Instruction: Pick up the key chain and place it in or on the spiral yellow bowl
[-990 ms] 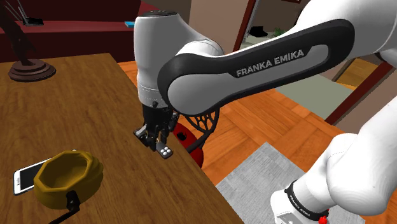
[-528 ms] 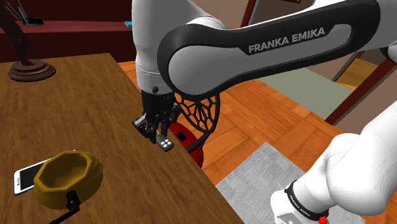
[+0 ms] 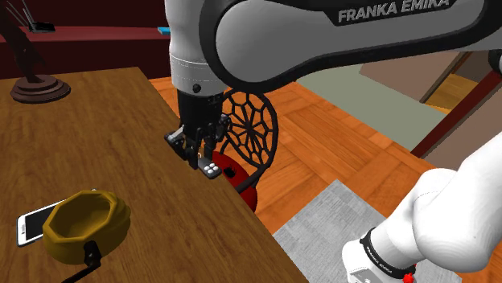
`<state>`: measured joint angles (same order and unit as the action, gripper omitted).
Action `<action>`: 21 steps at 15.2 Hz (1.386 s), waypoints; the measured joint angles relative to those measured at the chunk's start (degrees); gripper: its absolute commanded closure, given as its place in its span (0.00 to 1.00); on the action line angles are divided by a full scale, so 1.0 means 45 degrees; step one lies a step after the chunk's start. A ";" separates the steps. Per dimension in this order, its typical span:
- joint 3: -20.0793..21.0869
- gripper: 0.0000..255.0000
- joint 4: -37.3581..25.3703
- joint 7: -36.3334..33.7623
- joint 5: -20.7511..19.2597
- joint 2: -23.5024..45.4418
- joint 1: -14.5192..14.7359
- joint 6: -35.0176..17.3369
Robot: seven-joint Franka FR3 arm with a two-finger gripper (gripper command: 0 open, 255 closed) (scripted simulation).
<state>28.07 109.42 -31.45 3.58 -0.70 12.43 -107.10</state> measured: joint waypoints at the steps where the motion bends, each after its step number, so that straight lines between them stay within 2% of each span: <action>1: 0.0008 1.00 -0.0132 -0.0024 -0.0001 -0.0003 0.0008 0.0135; 5: 0.0301 1.00 -0.1491 -0.0747 -0.0440 0.0881 0.0321 0.0689; 11: 0.0771 1.00 -0.5027 -0.2613 -0.1942 0.3776 0.1647 0.1667; 15: 0.0735 1.00 -0.8268 -0.3626 -0.3083 0.6174 0.3090 0.2721; 17: 0.0603 1.00 -1.0495 -0.3947 -0.3636 0.7534 0.4022 0.3609; 19: 0.0301 1.00 -1.3838 -0.4114 -0.4253 0.9452 0.5415 0.4931; 21: 0.0125 1.00 -1.5201 -0.4170 -0.4495 1.0322 0.6002 0.5396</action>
<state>28.63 41.01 -50.21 -16.64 45.75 39.44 -82.82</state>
